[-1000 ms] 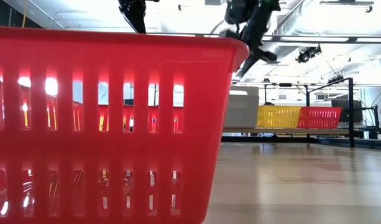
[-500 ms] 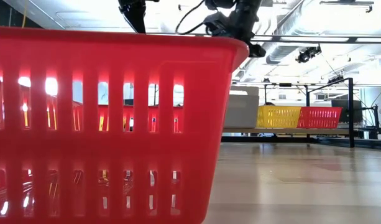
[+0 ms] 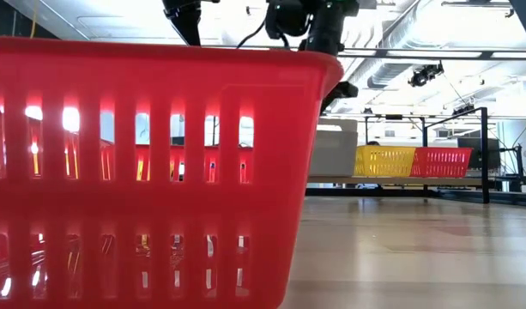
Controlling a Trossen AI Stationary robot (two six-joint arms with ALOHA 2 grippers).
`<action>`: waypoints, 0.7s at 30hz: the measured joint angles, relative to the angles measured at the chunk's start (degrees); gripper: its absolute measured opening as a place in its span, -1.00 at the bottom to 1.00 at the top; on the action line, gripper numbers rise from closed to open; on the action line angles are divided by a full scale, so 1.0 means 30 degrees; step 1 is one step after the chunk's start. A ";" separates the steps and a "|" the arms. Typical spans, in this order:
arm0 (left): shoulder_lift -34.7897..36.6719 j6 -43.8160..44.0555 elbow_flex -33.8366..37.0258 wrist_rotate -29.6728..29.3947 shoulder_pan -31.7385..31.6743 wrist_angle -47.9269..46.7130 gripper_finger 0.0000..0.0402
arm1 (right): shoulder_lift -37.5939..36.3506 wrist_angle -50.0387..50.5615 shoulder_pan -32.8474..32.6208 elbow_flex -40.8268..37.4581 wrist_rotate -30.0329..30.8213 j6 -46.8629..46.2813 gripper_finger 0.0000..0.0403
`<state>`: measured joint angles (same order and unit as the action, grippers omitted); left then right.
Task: Stack baskets on shelf by color
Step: Stack the left gray bin on top of the gray bin on the shelf
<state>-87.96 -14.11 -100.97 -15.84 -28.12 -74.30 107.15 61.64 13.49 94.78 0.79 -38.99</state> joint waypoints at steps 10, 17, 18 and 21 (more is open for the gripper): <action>0.0000 -0.0358 0.0000 0.0010 0.0000 0.0080 -0.43 | 0.0323 -0.1095 0.0779 0.0000 0.0753 -0.0009 -0.59; 0.0000 -0.0365 0.0000 0.0007 0.0000 0.0262 -0.43 | 0.0330 -0.2401 0.1299 0.0000 0.0463 -0.0069 -0.59; 0.0000 -0.0358 0.0000 0.0014 0.0000 0.0255 -0.43 | 0.0330 -0.2564 0.1320 0.0000 0.0167 -0.0061 -0.59; 0.0000 -0.0192 0.0000 0.0056 0.0000 0.0253 -0.43 | 0.0253 -0.2927 0.1380 0.0000 -0.0342 -0.0077 -0.59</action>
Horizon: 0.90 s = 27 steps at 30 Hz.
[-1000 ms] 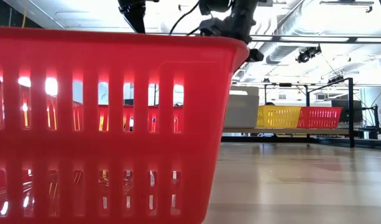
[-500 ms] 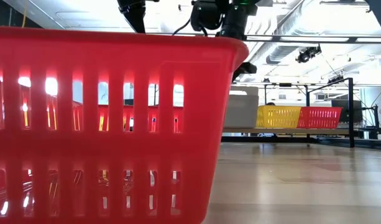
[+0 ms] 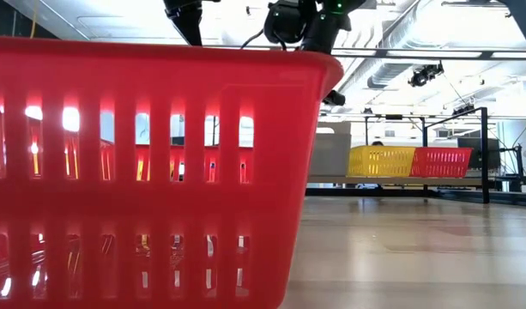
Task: Stack baskets on shelf by color
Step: Stack the left gray bin on top of the gray bin on the shelf, then stack the top yellow bin on top of the yellow bin on the shelf
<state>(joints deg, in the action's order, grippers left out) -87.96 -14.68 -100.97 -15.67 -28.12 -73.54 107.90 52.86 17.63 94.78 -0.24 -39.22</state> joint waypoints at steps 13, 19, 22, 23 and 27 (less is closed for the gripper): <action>0.0214 0.5723 0.0561 0.0098 -0.0015 -0.2882 -0.43 | -0.0644 0.3719 -0.1361 0.2863 0.2442 0.0249 -0.59; 0.2061 0.9757 0.3557 0.0609 0.0132 -0.3072 -0.43 | -0.0651 0.5426 -0.1562 0.4325 0.2897 0.2142 -0.59; 0.3048 1.2174 0.5031 0.1136 0.0547 -0.3036 -0.43 | -0.0651 0.6299 -0.1549 0.5042 0.2954 0.3542 -0.59; 0.3347 1.3015 0.5440 0.1146 0.0669 -0.3009 -0.43 | -0.0651 0.6388 -0.1506 0.5295 0.2944 0.4072 -0.59; 0.4335 1.7023 0.6919 0.1139 0.1392 -0.2985 -0.43 | -0.0651 0.6958 -0.1464 0.6301 0.2402 0.6481 -0.59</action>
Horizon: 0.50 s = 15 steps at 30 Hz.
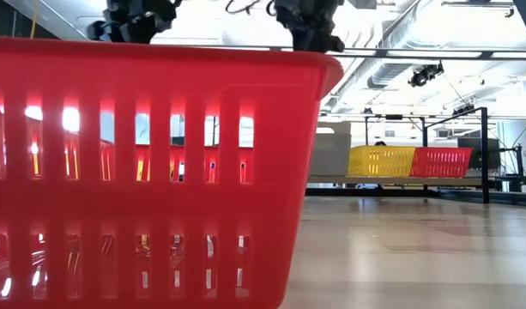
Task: Stack baskets on shelf by color
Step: Stack the top yellow bin on top of the yellow bin on the shelf
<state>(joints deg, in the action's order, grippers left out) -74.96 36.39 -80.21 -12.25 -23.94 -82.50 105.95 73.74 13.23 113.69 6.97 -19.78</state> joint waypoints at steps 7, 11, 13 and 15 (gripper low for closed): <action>0.0386 0.5101 0.2528 0.0604 0.1608 0.0151 -0.43 | -0.0007 0.0921 -0.0007 0.1475 -0.1359 0.3251 -0.59; 0.0386 0.6997 0.4405 0.1237 0.2514 0.1619 -0.43 | -0.0007 0.1642 -0.0007 0.1838 -0.1378 0.4357 -0.59; 0.0386 0.7755 0.5316 0.1584 0.2884 0.2562 -0.43 | -0.0007 0.1819 -0.0007 0.1851 -0.1378 0.4763 -0.59; 0.0386 0.8306 0.6154 0.2048 0.3149 0.3377 -0.43 | 0.0000 0.1908 0.0000 0.1851 -0.1378 0.4914 -0.59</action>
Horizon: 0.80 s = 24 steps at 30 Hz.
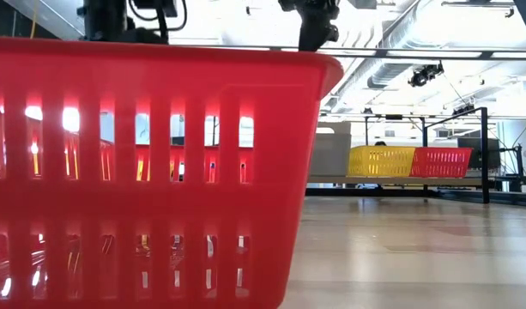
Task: Stack baskets on shelf by color
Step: Stack the top yellow bin on top of the yellow bin on the shelf
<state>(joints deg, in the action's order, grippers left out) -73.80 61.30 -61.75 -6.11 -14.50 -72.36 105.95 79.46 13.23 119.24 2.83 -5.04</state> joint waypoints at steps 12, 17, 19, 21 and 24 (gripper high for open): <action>0.0000 0.2836 0.3788 0.0298 0.1272 0.2236 -0.43 | 0.0000 0.0000 -0.0007 0.0000 0.0042 -0.0676 -0.59; 0.0000 0.3011 0.5235 0.0762 0.1408 0.4150 -0.43 | 0.0000 0.0000 -0.0044 0.0000 0.0043 -0.1718 -0.59; 0.0000 0.2821 0.5838 0.1178 0.1405 0.5358 -0.43 | 0.0000 0.0000 -0.0050 0.0000 0.0029 -0.1979 -0.59; 0.0000 0.2561 0.6233 0.1397 0.1405 0.6247 -0.43 | 0.0000 0.0000 -0.0051 0.0000 0.0036 -0.2475 -0.59; 0.0000 0.2401 0.6561 0.1383 0.1405 0.6636 -0.43 | 0.0000 0.0000 -0.0051 0.0000 0.0073 -0.3206 -0.59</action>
<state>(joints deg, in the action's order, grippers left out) -73.80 68.51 -42.07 -1.96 -10.28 -52.46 105.95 79.46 13.08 119.24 3.05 -14.66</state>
